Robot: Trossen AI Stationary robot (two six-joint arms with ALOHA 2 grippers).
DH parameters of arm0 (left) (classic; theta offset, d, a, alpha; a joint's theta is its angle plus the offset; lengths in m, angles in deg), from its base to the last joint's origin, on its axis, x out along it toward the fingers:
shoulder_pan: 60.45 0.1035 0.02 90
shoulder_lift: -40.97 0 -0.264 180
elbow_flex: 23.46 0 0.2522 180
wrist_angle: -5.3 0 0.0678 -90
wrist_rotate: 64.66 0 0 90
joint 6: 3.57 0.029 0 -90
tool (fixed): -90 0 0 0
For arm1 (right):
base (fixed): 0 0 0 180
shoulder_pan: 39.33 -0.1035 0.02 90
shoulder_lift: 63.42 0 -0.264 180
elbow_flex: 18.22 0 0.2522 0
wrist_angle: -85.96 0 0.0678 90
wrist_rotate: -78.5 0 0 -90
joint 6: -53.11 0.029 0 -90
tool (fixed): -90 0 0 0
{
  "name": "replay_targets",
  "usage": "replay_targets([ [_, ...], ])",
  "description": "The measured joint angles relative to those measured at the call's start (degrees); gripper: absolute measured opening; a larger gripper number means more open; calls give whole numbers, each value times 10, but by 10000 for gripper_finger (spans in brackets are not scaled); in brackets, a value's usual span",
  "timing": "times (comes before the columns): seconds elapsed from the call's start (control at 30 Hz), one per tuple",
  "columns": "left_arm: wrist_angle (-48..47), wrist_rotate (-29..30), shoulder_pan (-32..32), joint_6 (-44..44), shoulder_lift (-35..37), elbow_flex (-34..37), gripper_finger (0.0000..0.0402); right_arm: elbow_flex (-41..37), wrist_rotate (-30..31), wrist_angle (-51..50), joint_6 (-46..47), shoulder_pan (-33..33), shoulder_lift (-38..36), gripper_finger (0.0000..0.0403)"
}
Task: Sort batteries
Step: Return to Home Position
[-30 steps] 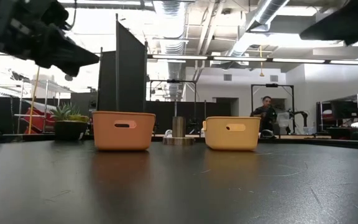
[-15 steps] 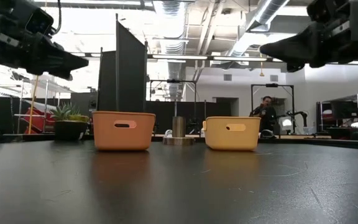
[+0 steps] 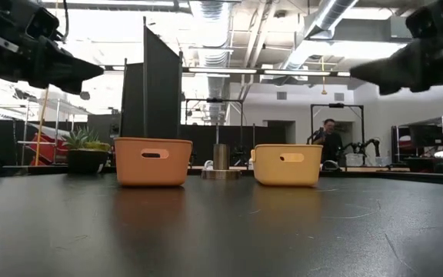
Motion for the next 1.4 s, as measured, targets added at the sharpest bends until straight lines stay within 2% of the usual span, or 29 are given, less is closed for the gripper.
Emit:
replay_targets([
  [0.2, -114, -3, 0, -6, 121, 1, 0, 0, 36, -194, 19, -41, -186, 0],
  [0.3, -119, -22, 0, 8, 163, -1, 0, 0, 56, -274, 19, -56, -258, 0],
  [0.4, -121, -32, 0, 16, 183, -1, 0, 0, 65, -337, 19, -65, -320, 0],
  [0.53, -123, -46, 0, 13, 176, -1, 0, 0, 64, -344, -26, -75, -370, 0],
  [0.63, -123, -49, 0, 8, 171, -1, 0, -1, 62, -344, -55, -77, -394, 0],
  [0.83, -128, -78, 4, -1, 171, 0, 0, -1, 17, -347, -76, -55, -405, 0],
  [1.13, -142, -160, 68, -15, 172, 0, 0, -1, -102, -358, -58, 35, -404, 0],
  [1.4, -139, -179, 107, -12, 172, 0, 0, -1, -176, -368, -42, 109, -404, 0],
])
